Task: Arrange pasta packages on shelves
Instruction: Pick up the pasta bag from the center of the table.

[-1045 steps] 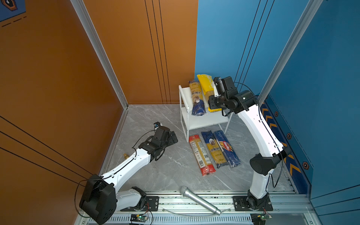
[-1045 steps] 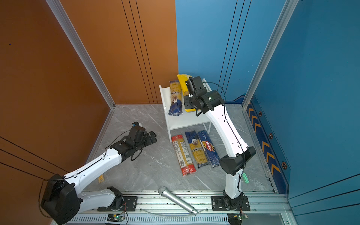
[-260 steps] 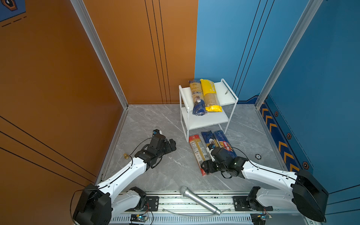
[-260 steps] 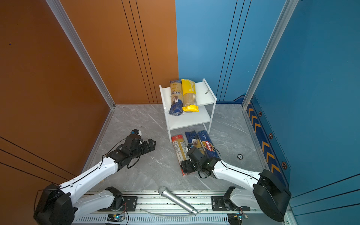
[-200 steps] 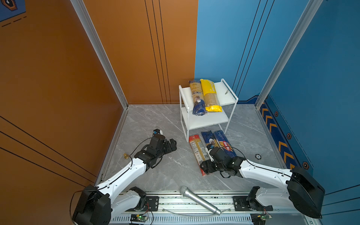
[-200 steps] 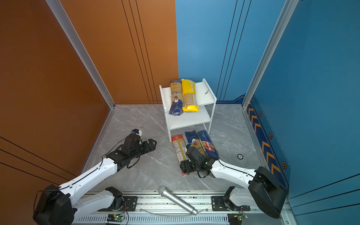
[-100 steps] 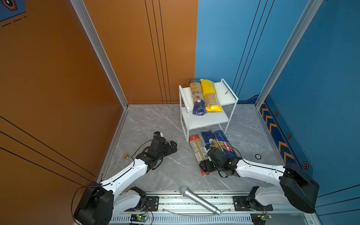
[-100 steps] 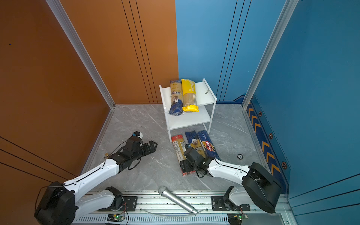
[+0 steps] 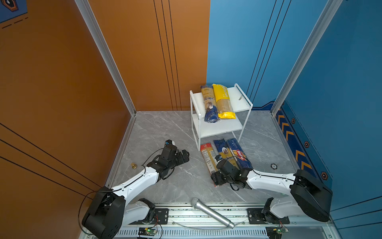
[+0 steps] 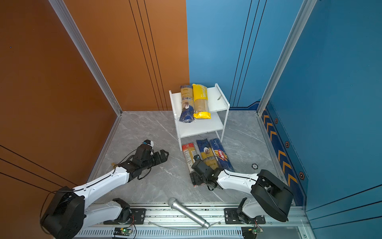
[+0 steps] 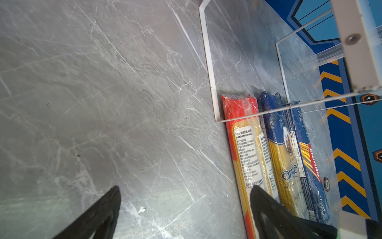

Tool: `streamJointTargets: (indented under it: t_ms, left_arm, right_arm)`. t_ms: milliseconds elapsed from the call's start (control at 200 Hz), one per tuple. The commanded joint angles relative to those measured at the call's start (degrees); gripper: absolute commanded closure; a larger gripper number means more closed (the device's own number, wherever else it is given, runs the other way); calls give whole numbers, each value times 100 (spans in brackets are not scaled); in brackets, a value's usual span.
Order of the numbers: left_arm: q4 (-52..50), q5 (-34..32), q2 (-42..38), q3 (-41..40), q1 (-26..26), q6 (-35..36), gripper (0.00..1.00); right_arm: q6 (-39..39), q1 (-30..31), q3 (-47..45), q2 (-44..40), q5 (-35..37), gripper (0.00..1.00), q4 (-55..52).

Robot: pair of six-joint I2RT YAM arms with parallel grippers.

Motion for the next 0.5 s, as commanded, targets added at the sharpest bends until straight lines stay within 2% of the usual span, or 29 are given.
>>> streamJointTargets:
  t_ms: [0,496]
  left_arm:
    - [69,148,24,55,33,-41,2]
    - [77,125,-38,90,-22,-218,2]
  right_arm:
    - [-95,46,-134,102,174,15,245]
    - [-103,151,-269,350,361,17,428]
